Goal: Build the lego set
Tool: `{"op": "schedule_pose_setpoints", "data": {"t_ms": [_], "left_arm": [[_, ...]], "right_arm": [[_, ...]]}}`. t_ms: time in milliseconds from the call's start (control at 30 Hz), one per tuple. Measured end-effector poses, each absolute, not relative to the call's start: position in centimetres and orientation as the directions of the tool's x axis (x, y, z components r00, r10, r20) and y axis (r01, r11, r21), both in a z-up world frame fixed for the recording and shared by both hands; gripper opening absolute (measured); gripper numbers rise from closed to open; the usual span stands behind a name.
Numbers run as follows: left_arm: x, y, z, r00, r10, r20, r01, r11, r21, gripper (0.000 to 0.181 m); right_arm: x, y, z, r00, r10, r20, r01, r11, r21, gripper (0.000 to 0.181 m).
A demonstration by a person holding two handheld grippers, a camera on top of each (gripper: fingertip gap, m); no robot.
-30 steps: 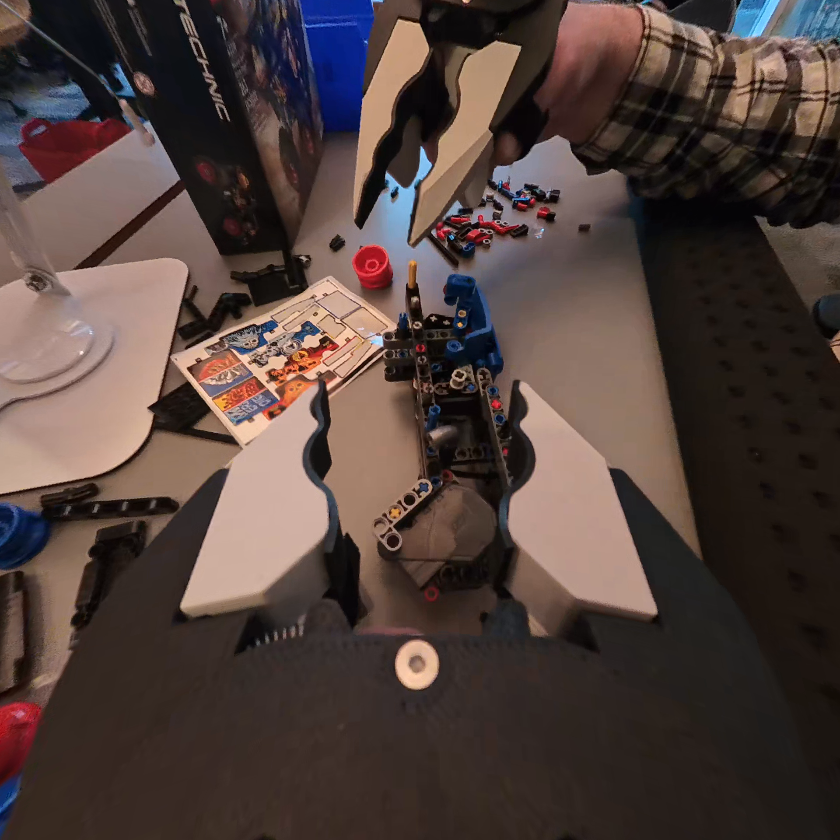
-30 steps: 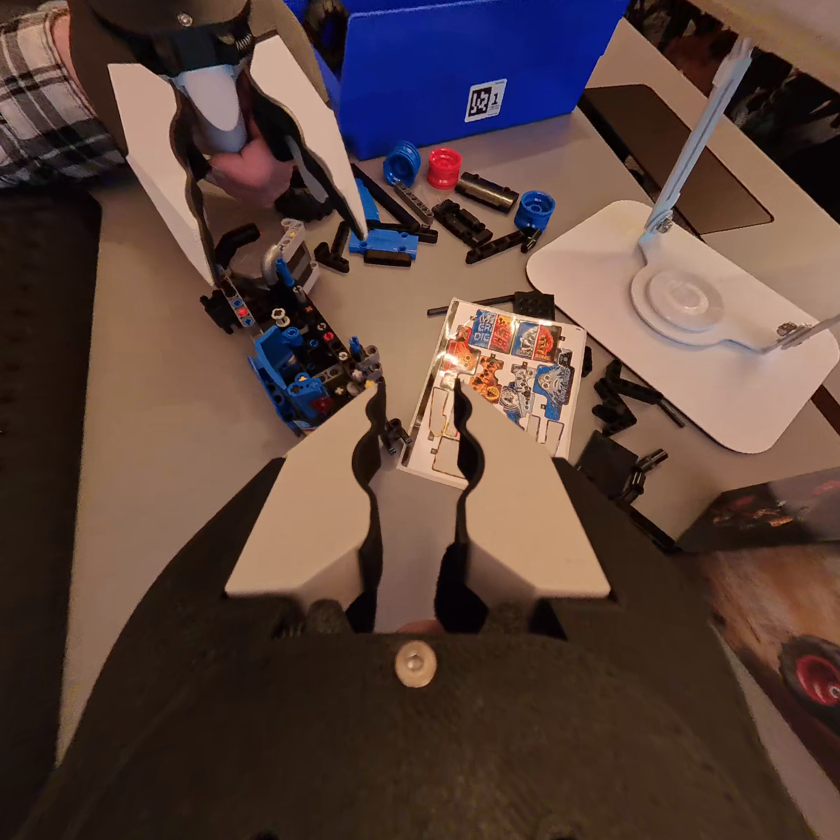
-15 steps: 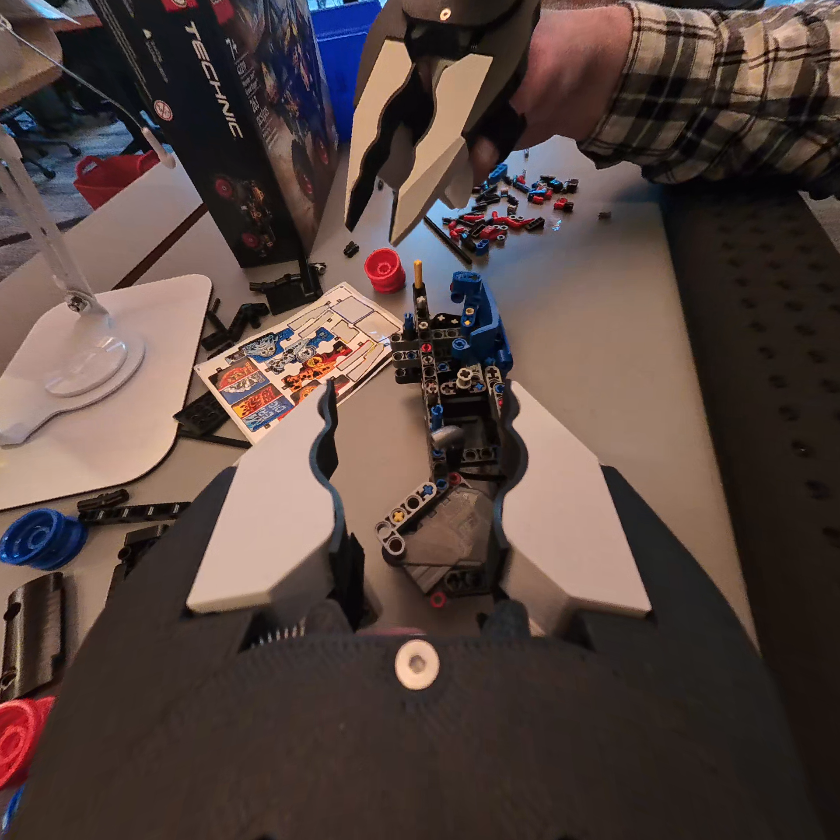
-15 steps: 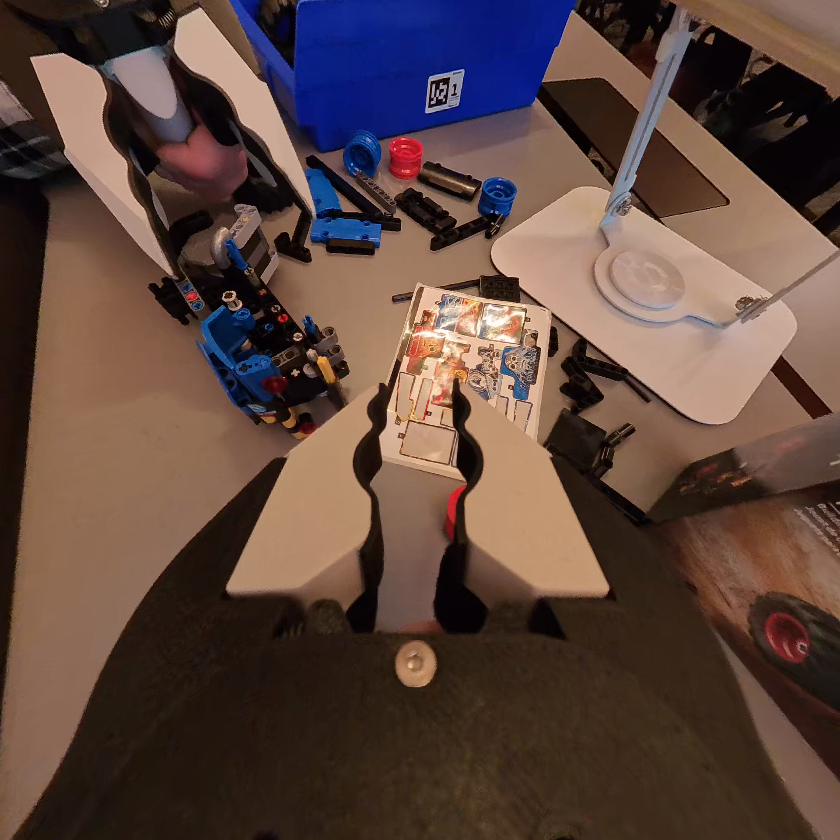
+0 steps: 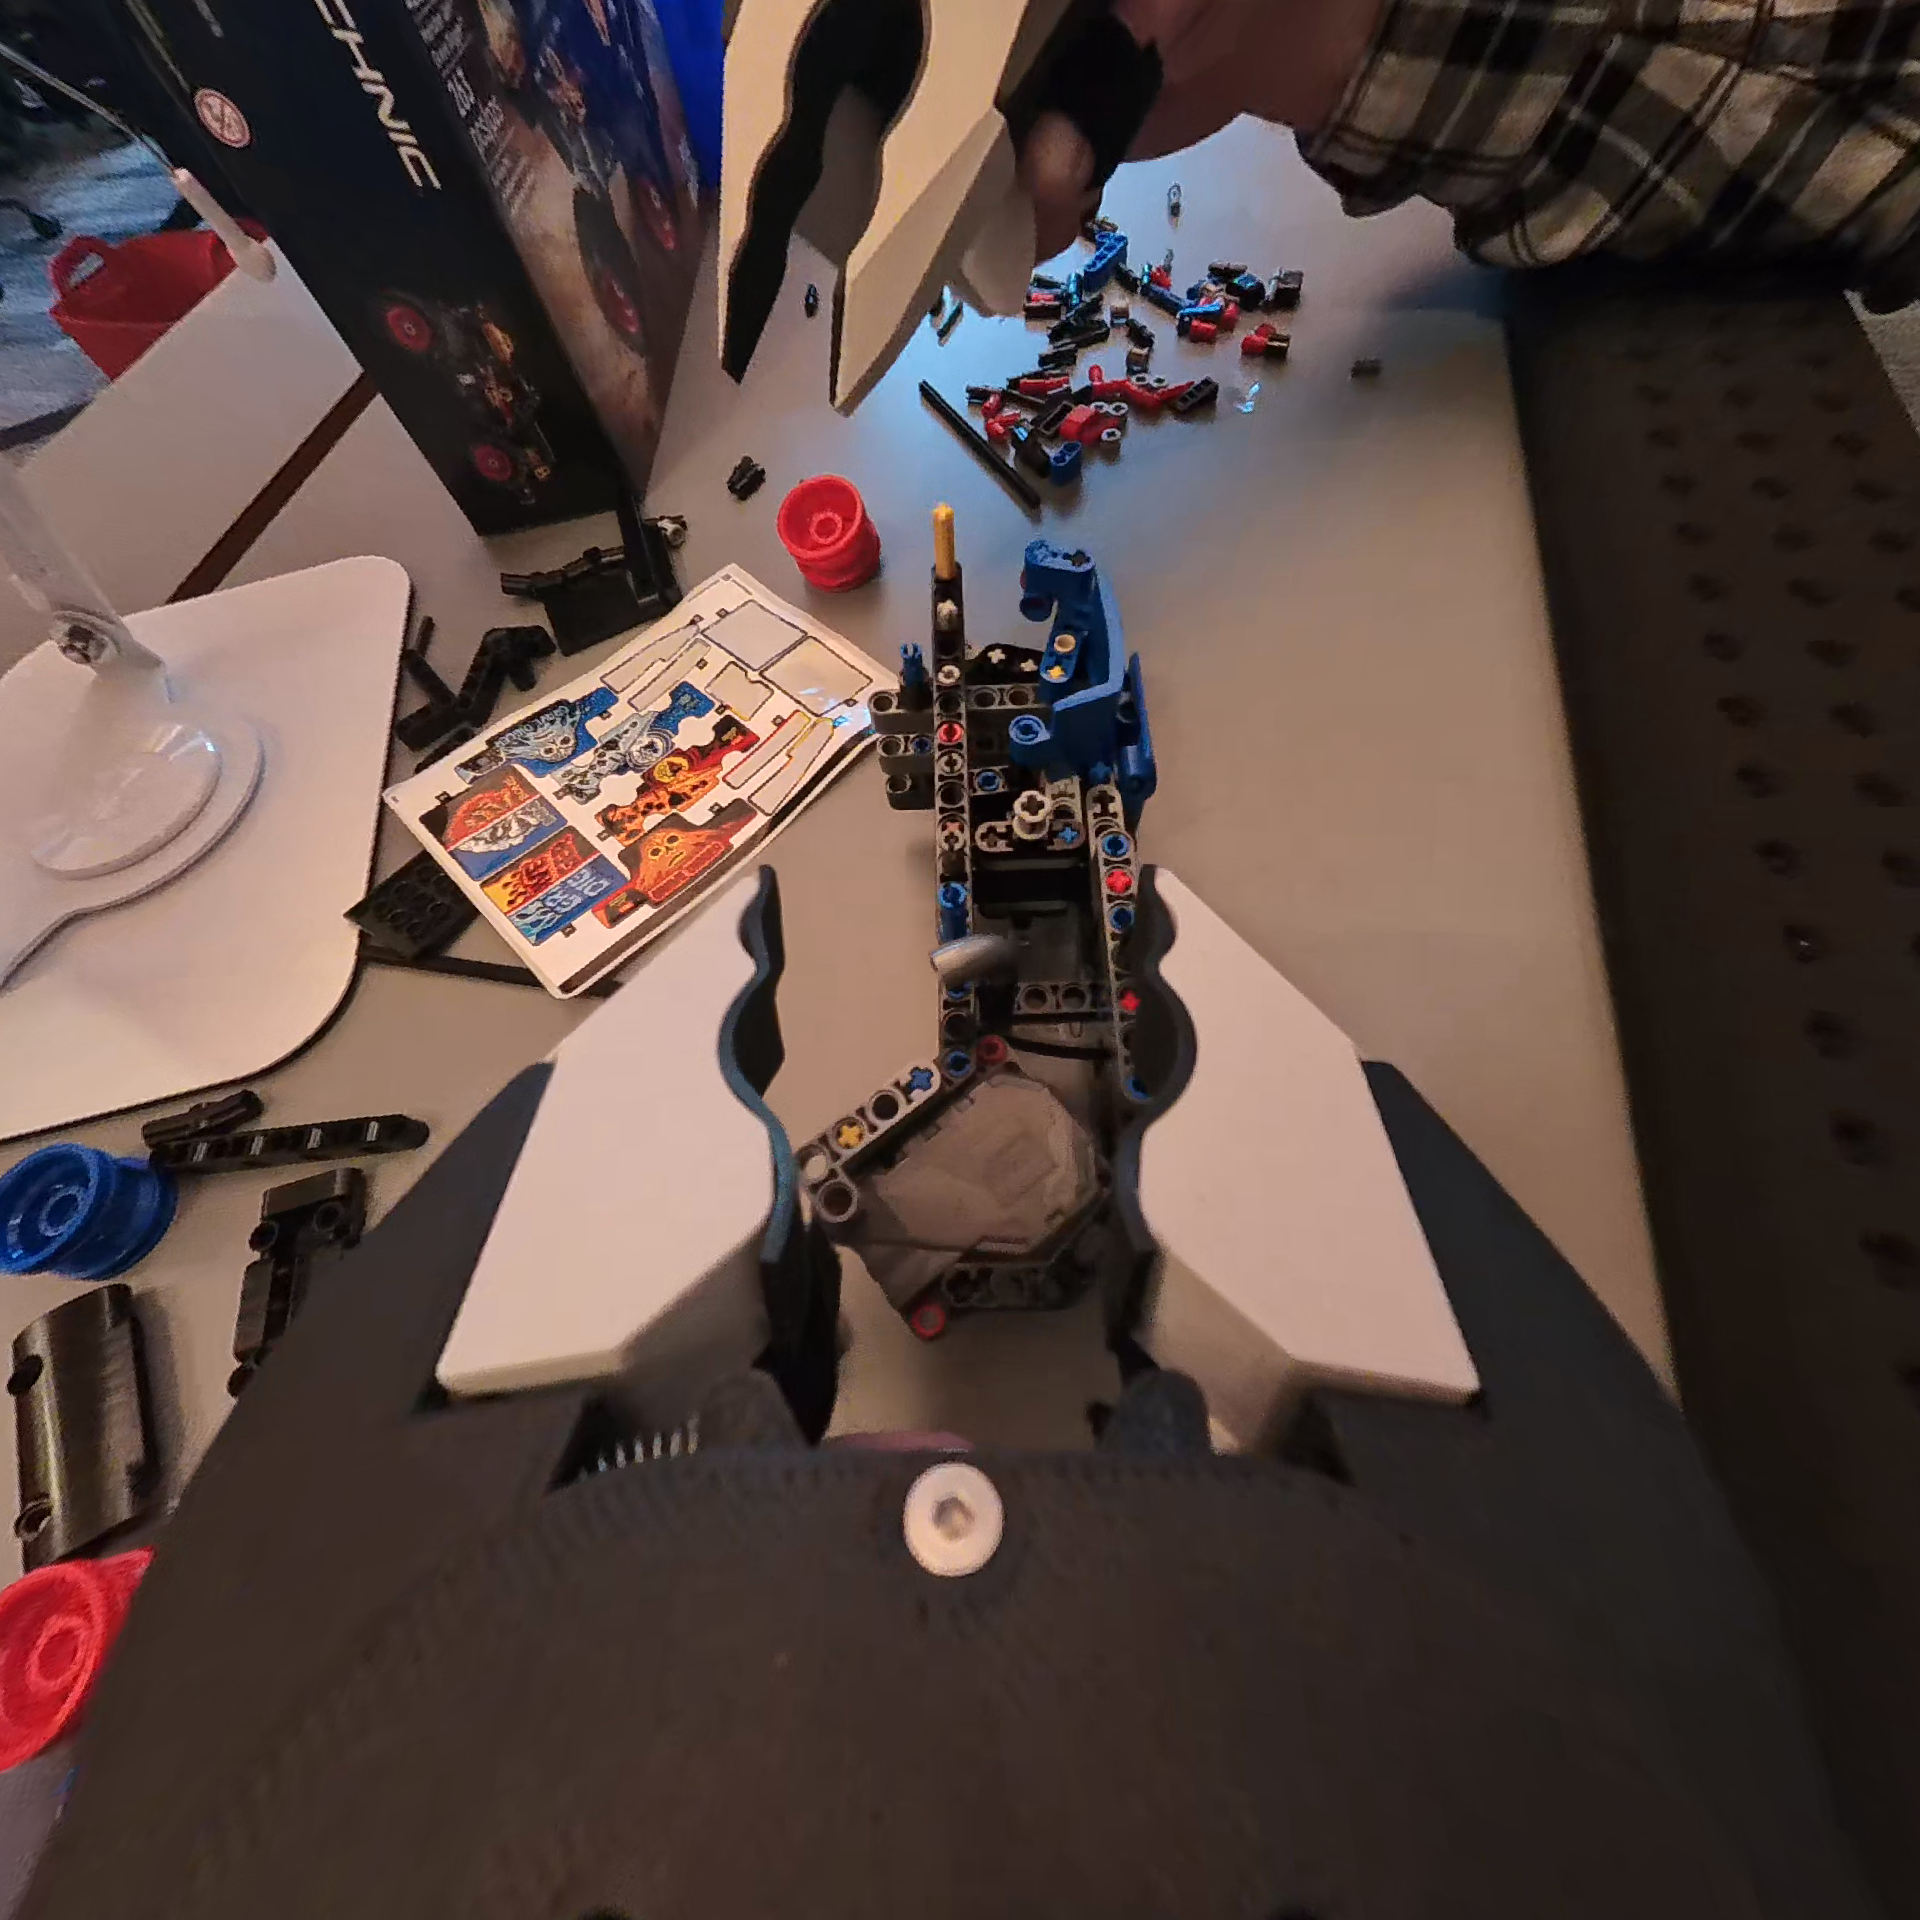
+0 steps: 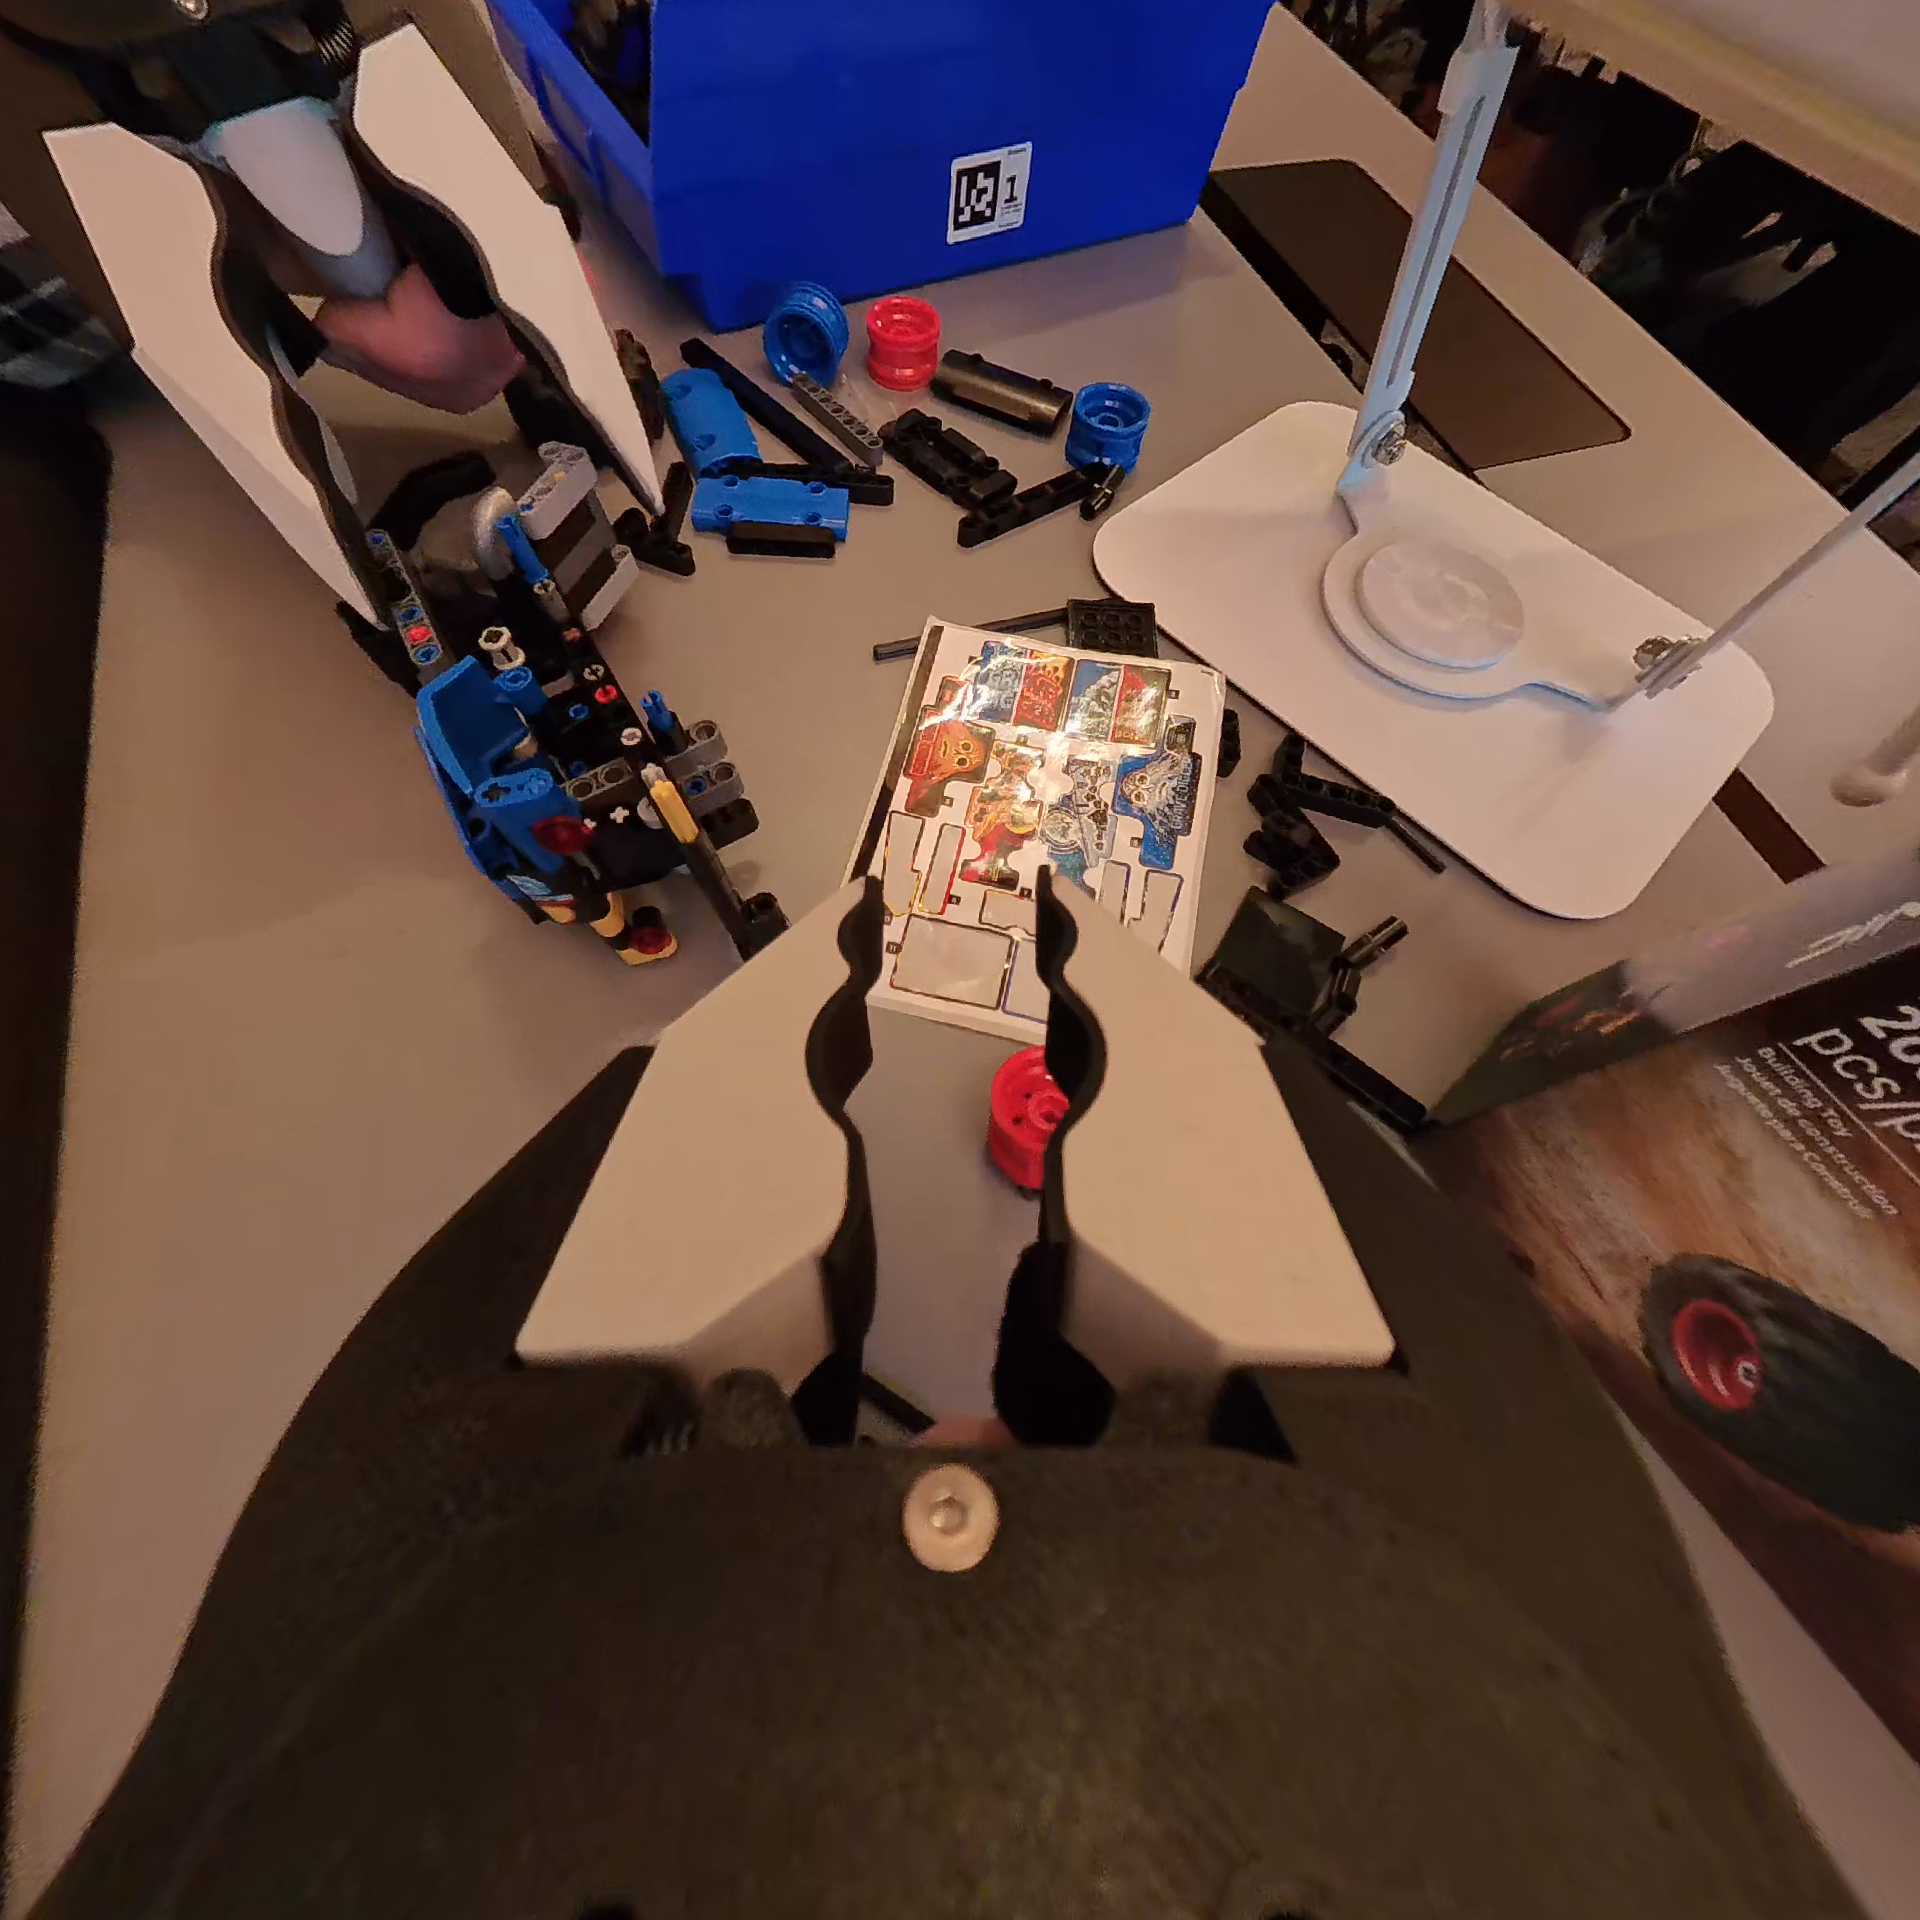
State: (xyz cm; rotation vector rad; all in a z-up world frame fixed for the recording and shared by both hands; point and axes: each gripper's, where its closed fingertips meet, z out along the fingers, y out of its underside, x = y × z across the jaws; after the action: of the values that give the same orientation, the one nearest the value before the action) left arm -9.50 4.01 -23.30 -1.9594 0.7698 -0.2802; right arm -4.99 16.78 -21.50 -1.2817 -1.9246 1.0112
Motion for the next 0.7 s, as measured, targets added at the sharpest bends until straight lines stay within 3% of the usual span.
{"op": "schedule_pose_setpoints", "data": {"t_ms": [700], "left_arm": [[-9.2,3.5,-25.1,0.745,-0.648,-0.159,-0.483,-0.36,-0.798,0.065]], "right_arm": [[-4.8,17.0,-24.3,-0.371,0.917,0.144,0.538,0.339,-0.772,0.027]]}}
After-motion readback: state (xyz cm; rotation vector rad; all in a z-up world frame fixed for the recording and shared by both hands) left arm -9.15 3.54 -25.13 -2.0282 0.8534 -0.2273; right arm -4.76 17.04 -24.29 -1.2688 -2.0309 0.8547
